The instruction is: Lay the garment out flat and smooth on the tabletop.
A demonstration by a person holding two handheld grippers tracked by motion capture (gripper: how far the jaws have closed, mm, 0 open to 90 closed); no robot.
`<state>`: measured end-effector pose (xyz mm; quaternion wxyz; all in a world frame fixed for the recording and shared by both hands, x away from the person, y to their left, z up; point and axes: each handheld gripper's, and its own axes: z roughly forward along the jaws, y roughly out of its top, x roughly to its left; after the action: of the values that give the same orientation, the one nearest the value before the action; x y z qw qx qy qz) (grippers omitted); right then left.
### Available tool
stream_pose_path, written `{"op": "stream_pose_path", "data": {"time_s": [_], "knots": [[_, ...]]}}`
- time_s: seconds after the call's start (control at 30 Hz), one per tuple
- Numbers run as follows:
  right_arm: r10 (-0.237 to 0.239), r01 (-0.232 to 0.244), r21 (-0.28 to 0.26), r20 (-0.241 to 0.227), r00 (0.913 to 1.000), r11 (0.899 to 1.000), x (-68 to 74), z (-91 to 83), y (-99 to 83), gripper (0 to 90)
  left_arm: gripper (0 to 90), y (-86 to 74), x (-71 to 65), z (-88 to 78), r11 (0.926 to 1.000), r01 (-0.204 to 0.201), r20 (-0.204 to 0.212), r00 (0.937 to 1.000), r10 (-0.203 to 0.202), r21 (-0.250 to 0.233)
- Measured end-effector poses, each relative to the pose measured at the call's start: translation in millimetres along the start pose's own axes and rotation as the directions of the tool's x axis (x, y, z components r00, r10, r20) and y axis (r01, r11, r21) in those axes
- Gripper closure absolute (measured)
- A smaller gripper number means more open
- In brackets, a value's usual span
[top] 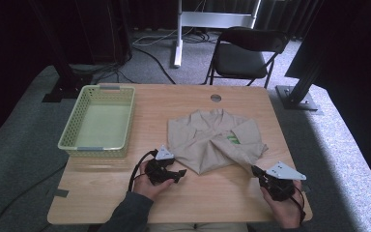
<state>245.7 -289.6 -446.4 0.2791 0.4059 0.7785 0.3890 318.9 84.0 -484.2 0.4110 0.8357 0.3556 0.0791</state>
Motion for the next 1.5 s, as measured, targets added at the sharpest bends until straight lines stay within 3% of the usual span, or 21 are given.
{"op": "stream_pose_path", "data": {"time_s": [0.23, 0.4, 1.07, 1.5], "knots": [[-0.005, 0.005, 0.004, -0.005, 1.0, 1.0, 4.1, 1.9, 0.6, 89.5, 33.8, -0.1, 1.9, -0.4, 0.9999, 0.012, 0.012, 0.9999, -0.012, -0.003], [-0.006, 0.006, 0.002, -0.006, 1.0, 1.0, 4.1, 2.1, 0.7, 89.5, 33.7, 0.2, -1.2, 0.2, 0.9999, -0.01, -0.009, 0.9999, 0.01, 0.004], [-0.009, 0.009, -0.005, -0.003, 1.0, 1.0, 3.3, -1.0, 1.8, 89.5, 31.6, 0.5, -2.4, 0.9, 0.9999, -0.015, -0.01, 0.9998, 0.015, 0.007], [-0.021, 0.021, -0.003, -0.004, 0.9998, 1.0, 3.3, -4.9, 2.5, 89.5, 31.4, 2.4, -8.9, 4.4, 0.9981, -0.058, -0.058, 0.9966, 0.059, 0.022]]}}
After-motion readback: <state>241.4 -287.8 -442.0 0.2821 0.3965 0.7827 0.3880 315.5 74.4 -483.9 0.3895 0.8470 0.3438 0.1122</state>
